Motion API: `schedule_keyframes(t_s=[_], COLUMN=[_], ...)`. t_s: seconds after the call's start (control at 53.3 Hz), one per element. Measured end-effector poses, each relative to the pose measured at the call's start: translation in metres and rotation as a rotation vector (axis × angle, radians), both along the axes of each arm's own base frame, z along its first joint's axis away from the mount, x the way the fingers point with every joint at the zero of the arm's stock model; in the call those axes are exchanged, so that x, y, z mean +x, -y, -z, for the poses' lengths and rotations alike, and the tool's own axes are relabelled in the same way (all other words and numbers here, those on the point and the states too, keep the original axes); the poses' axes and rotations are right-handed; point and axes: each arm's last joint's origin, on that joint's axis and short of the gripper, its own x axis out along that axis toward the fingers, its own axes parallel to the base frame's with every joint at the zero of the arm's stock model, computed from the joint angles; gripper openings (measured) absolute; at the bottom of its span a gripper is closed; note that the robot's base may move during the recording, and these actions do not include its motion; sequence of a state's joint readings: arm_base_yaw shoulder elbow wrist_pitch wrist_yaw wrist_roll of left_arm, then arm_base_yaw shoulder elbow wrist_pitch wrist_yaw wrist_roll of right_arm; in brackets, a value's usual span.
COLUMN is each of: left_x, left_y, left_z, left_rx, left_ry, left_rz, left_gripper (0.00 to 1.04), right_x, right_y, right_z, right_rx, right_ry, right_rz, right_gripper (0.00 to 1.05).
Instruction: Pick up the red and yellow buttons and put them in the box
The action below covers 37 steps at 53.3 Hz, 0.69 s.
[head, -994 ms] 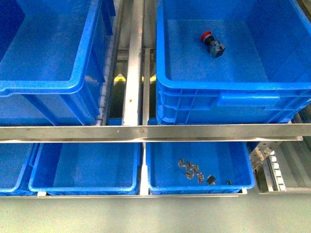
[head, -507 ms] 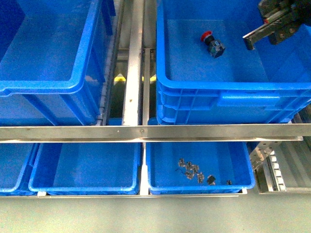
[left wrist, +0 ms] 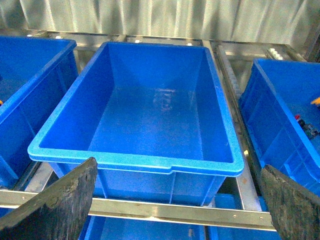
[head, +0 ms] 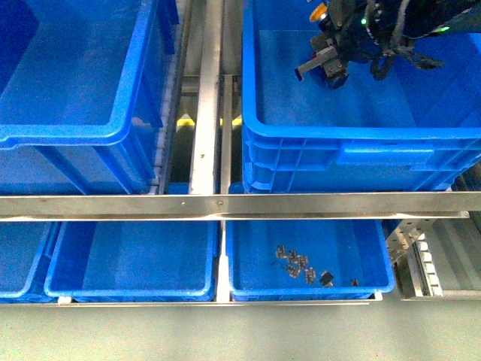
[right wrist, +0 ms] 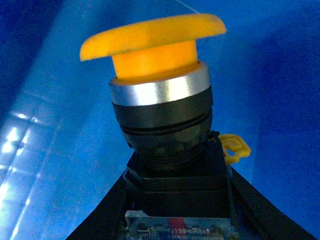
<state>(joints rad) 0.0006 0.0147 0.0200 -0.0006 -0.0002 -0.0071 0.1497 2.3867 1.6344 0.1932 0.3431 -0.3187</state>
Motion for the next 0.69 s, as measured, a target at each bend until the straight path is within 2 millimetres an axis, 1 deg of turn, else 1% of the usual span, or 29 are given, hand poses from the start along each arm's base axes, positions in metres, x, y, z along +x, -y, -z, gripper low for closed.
schedule_keyframes(t_s=[0.038, 0.131, 0.225, 0.338, 0.432, 0.563, 0.694], left_x=[0.000, 0.000, 0.000, 0.000, 0.000, 0.000, 0.000], left_y=[0.000, 0.000, 0.000, 0.000, 0.000, 0.000, 0.000], left_z=[0.000, 0.000, 0.000, 0.000, 0.000, 0.000, 0.000], left_rx=[0.000, 0.000, 0.000, 0.000, 0.000, 0.000, 0.000], left_ry=[0.000, 0.000, 0.000, 0.000, 0.000, 0.000, 0.000], left_rz=[0.000, 0.000, 0.000, 0.000, 0.000, 0.000, 0.000], left_gripper=[0.97, 0.97, 0.97, 0.97, 0.97, 0.97, 0.97], right_x=[0.011, 0.030, 0.054, 0.073, 0.085, 0.095, 0.096], right_y=[0.001, 0.004, 0.012, 0.018, 0.019, 0.019, 0.019], right_z=[0.004, 0.012, 0.024, 0.036, 0.032, 0.028, 0.025], right_rx=[0.011, 0.018, 0.028, 0.028, 0.037, 0.066, 0.080], right_ry=[-0.013, -0.032, -0.054, -0.060, -0.037, -0.035, -0.001], right_rz=[0.022, 0.069, 0.123, 0.151, 0.149, 0.137, 0.130], right_gripper=[0.36, 0.36, 0.36, 0.36, 0.37, 0.56, 0.75])
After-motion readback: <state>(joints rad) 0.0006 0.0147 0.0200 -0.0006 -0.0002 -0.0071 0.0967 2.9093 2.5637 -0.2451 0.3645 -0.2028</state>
